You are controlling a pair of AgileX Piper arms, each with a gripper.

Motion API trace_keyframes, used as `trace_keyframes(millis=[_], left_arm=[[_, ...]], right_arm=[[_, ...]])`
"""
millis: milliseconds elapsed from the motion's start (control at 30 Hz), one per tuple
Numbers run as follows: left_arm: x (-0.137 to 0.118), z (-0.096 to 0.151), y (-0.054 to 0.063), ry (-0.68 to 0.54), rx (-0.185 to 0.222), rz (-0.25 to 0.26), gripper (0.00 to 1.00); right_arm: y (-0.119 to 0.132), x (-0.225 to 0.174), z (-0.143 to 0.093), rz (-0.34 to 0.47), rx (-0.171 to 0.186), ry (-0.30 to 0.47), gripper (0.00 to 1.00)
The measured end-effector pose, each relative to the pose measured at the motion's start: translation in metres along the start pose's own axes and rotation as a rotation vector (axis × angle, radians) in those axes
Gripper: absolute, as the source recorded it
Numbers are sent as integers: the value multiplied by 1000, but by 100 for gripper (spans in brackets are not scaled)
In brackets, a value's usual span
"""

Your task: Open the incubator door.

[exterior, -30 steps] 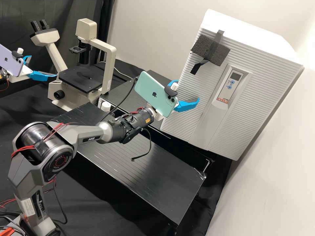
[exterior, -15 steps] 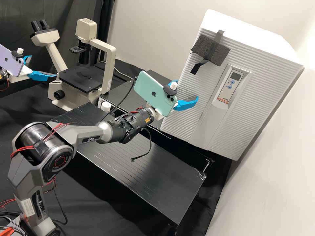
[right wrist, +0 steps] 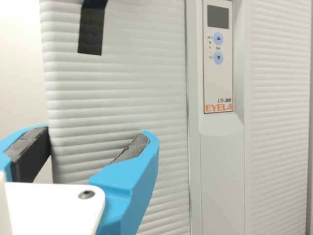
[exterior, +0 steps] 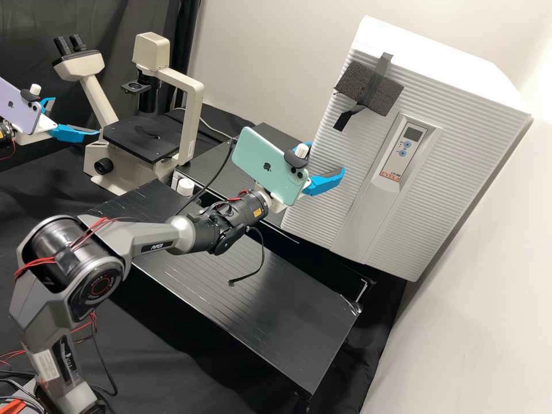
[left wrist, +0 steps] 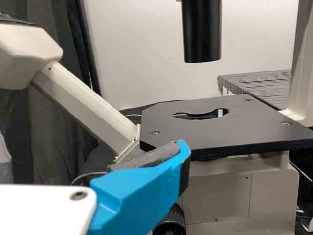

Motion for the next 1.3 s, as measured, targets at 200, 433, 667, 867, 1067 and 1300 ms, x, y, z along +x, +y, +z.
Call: trace_keyframes(millis=[200, 433, 667, 867, 1067, 1300], left_arm=[[0, 0, 0, 0, 0, 0, 100], [0, 0, 0, 0, 0, 0, 100], [0, 0, 0, 0, 0, 0, 100], [0, 0, 0, 0, 0, 0, 100], [0, 0, 0, 0, 0, 0, 100], [0, 0, 0, 0, 0, 0, 100]], right_arm=[[7, -13, 6, -11, 3, 12, 0], [18, -35, 10, 8, -9, 26, 0], [29, -64, 14, 50, -20, 31, 0], [37, -96, 17, 133, 10, 2, 0], [52, -127, 16, 317, 31, -16, 0], [55, -165, 7, 453, -16, 15, 0]])
